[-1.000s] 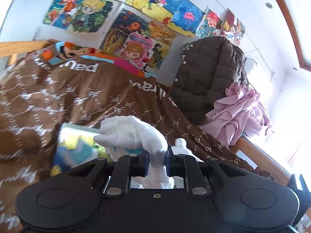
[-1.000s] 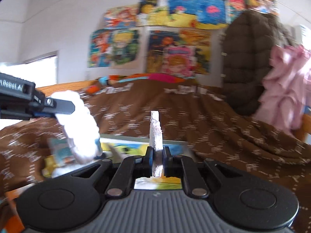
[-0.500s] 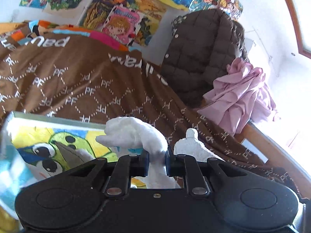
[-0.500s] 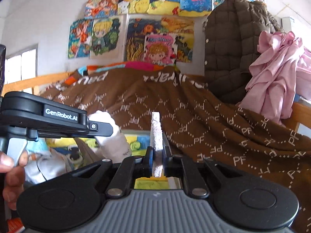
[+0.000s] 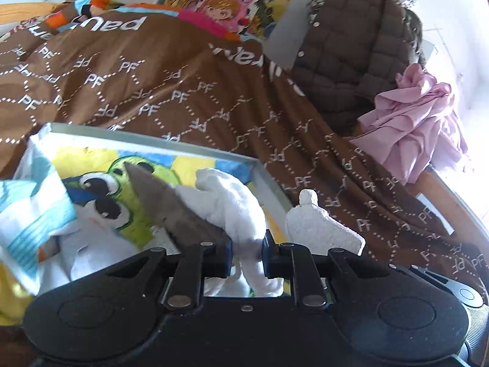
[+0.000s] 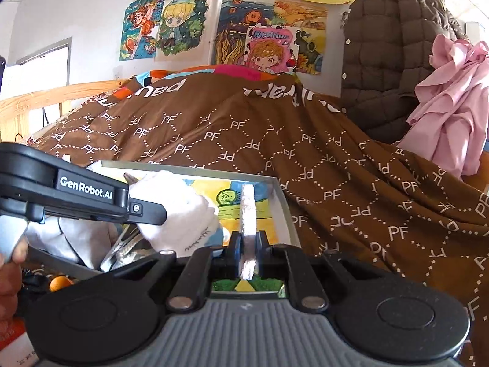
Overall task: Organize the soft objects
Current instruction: 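Carry the white towel and white cloth over the painted tray, then open both tools to drop the white items into the tray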
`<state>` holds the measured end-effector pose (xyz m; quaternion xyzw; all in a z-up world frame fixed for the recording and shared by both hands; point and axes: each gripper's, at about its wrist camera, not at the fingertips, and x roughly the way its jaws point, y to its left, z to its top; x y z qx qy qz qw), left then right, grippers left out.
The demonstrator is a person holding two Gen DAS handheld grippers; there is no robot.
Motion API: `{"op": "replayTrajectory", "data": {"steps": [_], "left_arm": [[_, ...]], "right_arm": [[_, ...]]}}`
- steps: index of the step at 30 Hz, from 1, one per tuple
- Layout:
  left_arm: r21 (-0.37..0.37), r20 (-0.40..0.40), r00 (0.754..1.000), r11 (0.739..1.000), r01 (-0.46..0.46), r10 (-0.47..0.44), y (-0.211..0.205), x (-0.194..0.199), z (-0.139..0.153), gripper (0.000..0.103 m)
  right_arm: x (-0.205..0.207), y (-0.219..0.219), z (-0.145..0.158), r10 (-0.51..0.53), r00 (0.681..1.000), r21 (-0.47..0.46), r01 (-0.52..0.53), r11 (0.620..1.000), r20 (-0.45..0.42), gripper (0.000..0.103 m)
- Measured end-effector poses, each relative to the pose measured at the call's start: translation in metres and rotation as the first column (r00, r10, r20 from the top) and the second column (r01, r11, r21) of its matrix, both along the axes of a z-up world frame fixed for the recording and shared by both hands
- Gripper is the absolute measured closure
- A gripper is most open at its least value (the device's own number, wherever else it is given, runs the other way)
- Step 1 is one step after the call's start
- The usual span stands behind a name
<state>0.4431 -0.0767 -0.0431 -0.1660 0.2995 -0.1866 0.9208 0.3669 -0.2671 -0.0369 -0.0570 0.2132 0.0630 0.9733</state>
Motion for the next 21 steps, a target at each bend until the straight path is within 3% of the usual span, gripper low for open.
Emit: {"op": "replayTrajectory", "data": {"steps": [11, 15, 21], "left_arm": [[0.039, -0.013, 1.000, 0.999, -0.020, 0.020, 0.002, -0.010, 0.001, 0.072], [0.057, -0.006, 1.000, 0.998, -0.029, 0.029, 0.004, -0.015, 0.005, 0.060], [0.069, 0.009, 0.998, 0.996, -0.060, 0.059, 0.013, -0.027, 0.017, 0.041]], "right_arm": [[0.001, -0.005, 0.000, 0.003, 1.000, 0.038, -0.002, 0.999, -0.024, 0.092], [0.000, -0.005, 0.002, 0.019, 0.999, 0.051, -0.017, 0.999, -0.032, 0.089], [-0.006, -0.006, 0.008, 0.038, 0.999, 0.076, -0.036, 0.996, -0.020, 0.068]]}}
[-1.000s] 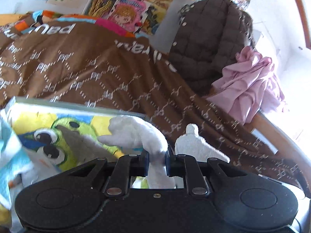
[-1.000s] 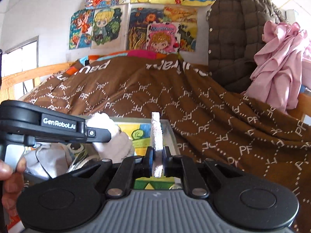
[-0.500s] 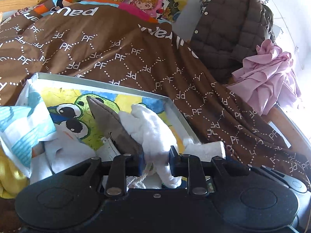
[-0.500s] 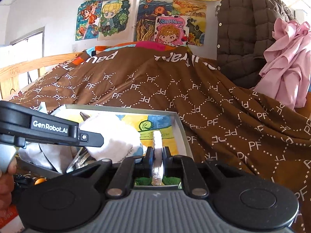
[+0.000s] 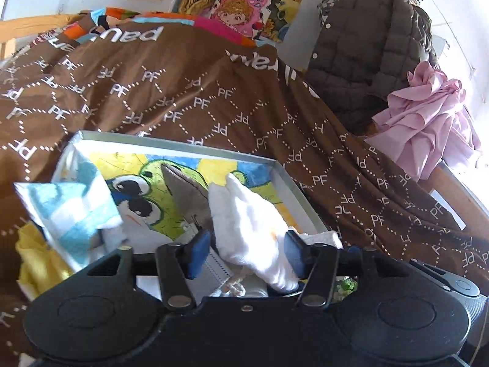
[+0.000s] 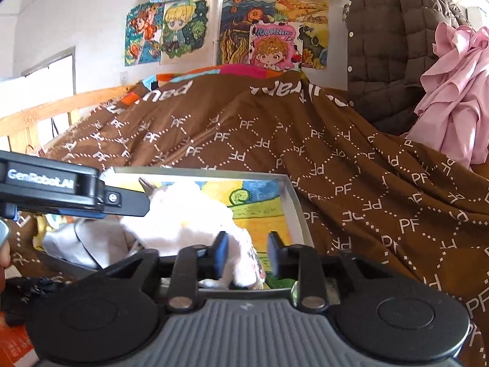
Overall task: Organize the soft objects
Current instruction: 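Open both tools to drop the white items into the tray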
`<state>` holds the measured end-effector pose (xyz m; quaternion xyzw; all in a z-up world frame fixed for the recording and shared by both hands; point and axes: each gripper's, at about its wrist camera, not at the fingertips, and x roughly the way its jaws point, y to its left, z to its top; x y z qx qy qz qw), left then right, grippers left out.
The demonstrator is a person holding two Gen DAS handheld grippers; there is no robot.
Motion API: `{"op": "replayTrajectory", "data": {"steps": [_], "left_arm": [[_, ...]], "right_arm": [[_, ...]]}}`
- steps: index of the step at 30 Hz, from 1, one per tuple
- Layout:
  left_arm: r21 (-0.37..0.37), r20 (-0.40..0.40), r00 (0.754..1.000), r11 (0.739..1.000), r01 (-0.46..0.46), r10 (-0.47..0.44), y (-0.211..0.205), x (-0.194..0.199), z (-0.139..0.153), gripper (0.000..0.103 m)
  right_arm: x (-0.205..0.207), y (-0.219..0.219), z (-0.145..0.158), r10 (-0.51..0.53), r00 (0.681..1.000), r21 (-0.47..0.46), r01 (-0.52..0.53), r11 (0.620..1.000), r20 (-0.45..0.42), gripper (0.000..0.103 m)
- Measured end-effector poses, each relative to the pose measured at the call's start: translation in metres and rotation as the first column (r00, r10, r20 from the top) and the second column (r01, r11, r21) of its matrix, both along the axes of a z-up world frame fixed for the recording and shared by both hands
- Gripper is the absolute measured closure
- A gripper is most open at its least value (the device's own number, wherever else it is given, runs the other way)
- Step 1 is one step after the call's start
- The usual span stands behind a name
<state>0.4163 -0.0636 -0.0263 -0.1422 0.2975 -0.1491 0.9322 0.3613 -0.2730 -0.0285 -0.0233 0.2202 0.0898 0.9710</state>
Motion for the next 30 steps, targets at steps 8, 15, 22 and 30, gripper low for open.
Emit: {"op": "replayTrajectory", "data": {"steps": [8, 15, 22, 30], "left_arm": [[0.010, 0.044, 0.999, 1.000, -0.029, 0.029, 0.012, -0.026, 0.026, 0.020], [0.029, 0.119, 0.991, 0.997, -0.065, 0.061, 0.018, -0.066, 0.051, 0.005], [0.031, 0.200, 0.974, 0.993, -0.113, 0.104, 0.025, -0.119, 0.073, 0.001], [0.042, 0.292, 0.948, 0.988, -0.148, 0.129, 0.029, -0.187, 0.080, 0.001]], "right_arm": [[-0.023, -0.006, 0.023, 0.027, 0.998, 0.081, -0.031, 0.996, 0.050, 0.036], [-0.062, -0.020, 0.050, 0.026, 0.994, 0.152, -0.042, 0.988, 0.107, 0.015], [-0.105, -0.029, 0.072, 0.024, 0.987, 0.190, -0.055, 0.980, 0.161, 0.004], [-0.160, -0.028, 0.077, 0.033, 0.988, 0.240, -0.069, 0.968, 0.153, 0.000]]}}
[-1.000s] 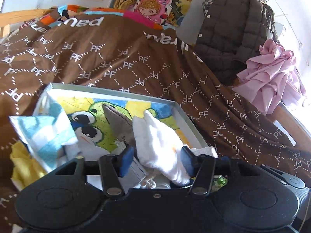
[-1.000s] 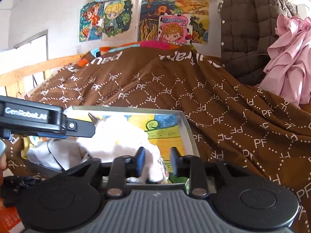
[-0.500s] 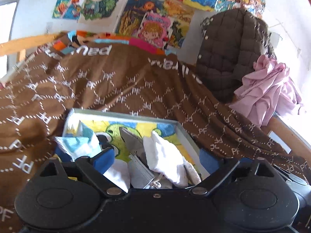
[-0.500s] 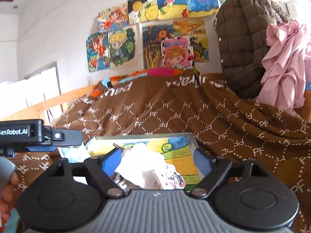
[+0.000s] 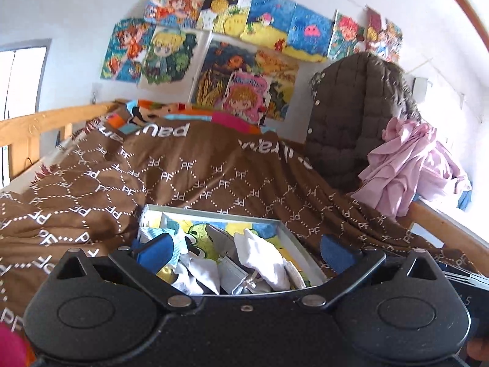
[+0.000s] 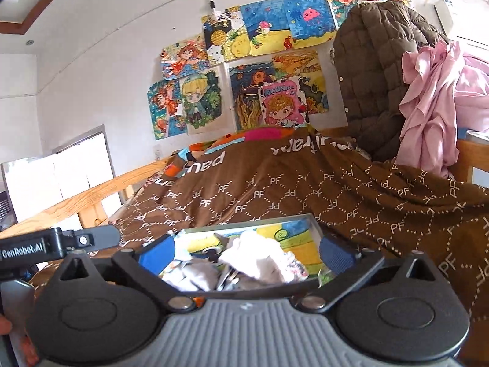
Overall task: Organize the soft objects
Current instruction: 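Open both tools to drop the white items into the tray, then move both open tools back toward the pile beside the tray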
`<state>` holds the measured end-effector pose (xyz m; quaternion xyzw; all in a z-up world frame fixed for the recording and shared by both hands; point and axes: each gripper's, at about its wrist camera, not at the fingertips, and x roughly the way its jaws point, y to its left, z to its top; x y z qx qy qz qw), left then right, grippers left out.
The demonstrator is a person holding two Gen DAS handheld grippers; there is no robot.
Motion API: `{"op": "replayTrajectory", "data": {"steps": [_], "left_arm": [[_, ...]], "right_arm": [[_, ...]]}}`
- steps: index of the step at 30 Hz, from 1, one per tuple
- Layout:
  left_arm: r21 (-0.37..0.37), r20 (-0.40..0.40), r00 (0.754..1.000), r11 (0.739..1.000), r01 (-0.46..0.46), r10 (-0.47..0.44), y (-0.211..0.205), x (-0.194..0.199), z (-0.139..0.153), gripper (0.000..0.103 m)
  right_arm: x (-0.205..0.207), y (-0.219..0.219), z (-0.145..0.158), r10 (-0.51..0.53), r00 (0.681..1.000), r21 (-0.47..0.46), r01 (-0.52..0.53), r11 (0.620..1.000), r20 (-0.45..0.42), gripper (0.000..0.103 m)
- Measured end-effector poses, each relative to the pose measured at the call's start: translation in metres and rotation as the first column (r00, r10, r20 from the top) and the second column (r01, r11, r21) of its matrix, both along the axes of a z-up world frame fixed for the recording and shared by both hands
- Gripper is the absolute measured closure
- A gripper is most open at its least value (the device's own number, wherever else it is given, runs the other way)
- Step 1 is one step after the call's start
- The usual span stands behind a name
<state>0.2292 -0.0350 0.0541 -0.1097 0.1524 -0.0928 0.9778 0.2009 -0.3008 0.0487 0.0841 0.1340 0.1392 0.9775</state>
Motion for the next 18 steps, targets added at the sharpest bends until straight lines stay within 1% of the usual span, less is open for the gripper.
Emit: {"op": "replayTrajectory", "data": {"steps": [3, 6, 9, 18], "left_arm": [[0.005, 0.013, 1.000, 1.000, -0.006, 0.006, 0.000, -0.024, -0.004, 0.001], [0.016, 0.032, 0.999, 1.000, -0.008, 0.007, 0.000, -0.048, -0.007, 0.001], [0.011, 0.038, 0.999, 1.000, -0.016, 0.015, 0.005, -0.067, -0.012, 0.001], [0.011, 0.022, 0.999, 0.999, -0.050, 0.049, 0.025, -0.102, -0.026, 0.001]], "right_arm": [[-0.019, 0.006, 0.000, 0.006, 1.000, -0.006, -0.006, 1.000, 0.002, 0.000], [-0.035, 0.011, -0.001, -0.001, 1.000, -0.032, 0.001, 0.999, 0.003, 0.000], [-0.048, 0.014, -0.004, -0.006, 1.000, -0.039, 0.006, 0.999, -0.002, 0.000], [-0.074, 0.024, -0.013, -0.010, 0.999, -0.057, 0.008, 0.998, -0.039, 0.000]]}}
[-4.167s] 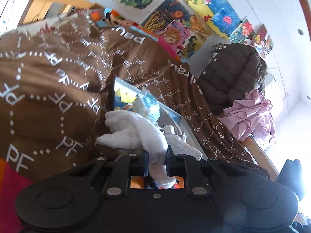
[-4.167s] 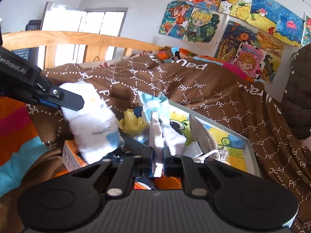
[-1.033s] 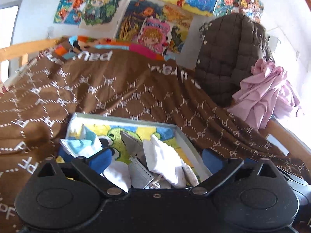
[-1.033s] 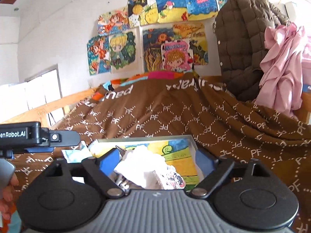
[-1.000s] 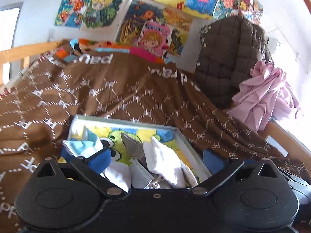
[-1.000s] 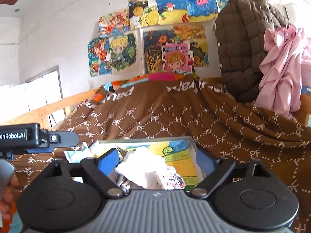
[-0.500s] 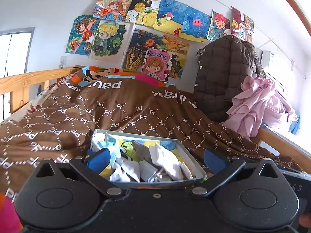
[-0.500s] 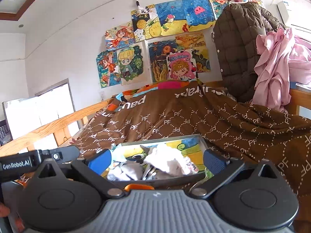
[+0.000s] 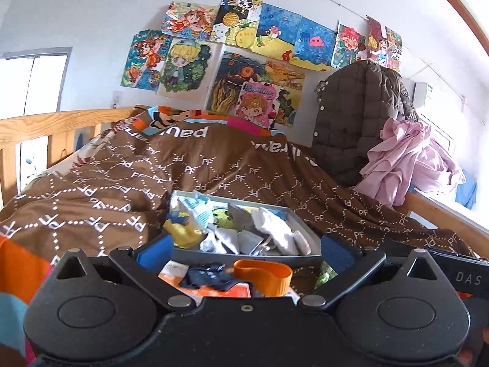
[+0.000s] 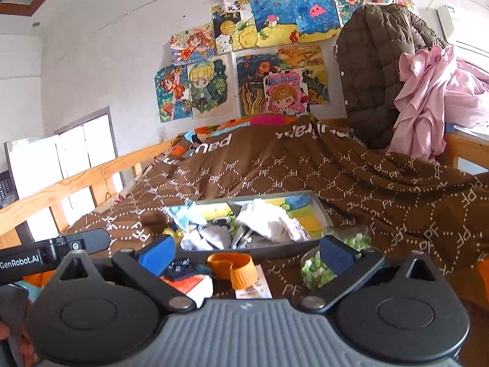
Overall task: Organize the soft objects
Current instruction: 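Move both open tools back toward the pile beside the tray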
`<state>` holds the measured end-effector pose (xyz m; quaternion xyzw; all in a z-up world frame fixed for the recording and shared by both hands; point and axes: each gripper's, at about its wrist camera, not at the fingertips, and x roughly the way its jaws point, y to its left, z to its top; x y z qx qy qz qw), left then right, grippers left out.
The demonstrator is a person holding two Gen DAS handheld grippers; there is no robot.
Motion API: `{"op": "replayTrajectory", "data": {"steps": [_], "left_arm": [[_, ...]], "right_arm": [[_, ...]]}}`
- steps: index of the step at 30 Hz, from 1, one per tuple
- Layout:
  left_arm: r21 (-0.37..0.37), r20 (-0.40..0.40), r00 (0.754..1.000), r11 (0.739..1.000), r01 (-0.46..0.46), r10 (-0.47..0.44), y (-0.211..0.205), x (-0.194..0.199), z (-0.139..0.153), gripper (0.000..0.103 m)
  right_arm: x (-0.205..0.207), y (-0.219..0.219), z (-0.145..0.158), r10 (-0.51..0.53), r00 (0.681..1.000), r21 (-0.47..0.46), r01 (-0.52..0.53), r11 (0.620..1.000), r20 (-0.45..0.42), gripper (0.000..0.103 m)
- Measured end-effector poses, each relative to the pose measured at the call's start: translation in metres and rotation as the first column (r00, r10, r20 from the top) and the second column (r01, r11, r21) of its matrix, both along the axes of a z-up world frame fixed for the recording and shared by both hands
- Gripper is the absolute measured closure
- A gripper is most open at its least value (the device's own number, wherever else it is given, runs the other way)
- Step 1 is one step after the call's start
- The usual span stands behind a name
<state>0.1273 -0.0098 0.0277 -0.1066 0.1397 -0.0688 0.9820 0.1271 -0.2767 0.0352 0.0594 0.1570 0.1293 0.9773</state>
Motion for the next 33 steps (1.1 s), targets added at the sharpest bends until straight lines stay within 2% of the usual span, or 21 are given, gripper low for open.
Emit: {"op": "replayTrajectory", "data": {"steps": [8, 12, 15, 22, 29, 33], "left_arm": [[0.008, -0.026, 1.000, 1.000, -0.015, 0.015, 0.011, -0.018, -0.019, 0.001], [-0.020, -0.100, 0.995, 0.999, -0.033, 0.031, 0.017, -0.020, -0.035, 0.001], [-0.015, -0.151, 0.988, 0.999, -0.034, 0.031, 0.018, -0.016, -0.043, 0.001], [0.016, -0.157, 0.987, 0.999, -0.028, 0.030, 0.015, -0.022, -0.049, 0.001], [0.059, -0.147, 0.988, 0.997, -0.042, 0.050, 0.009, -0.036, -0.044, 0.001], [0.055, -0.148, 0.986, 0.996, -0.074, 0.081, 0.003, -0.048, -0.030, 0.001]], "right_arm": [[-0.012, 0.009, -0.010, -0.019, 0.999, -0.025, 0.018, 1.000, -0.048, 0.000], [-0.010, 0.013, -0.014, -0.036, 0.997, -0.055, 0.032, 0.998, -0.073, 0.000], [-0.011, 0.012, -0.018, -0.045, 0.995, -0.048, 0.040, 0.998, -0.095, 0.000], [-0.019, 0.003, -0.021, -0.035, 0.986, 0.046, 0.044, 0.998, -0.165, 0.000], [-0.042, -0.007, -0.016, -0.032, 0.988, 0.143, 0.053, 0.988, -0.150, 0.000], [-0.057, -0.010, -0.008, -0.011, 0.996, 0.171, 0.026, 0.985, -0.087, 0.000]]}}
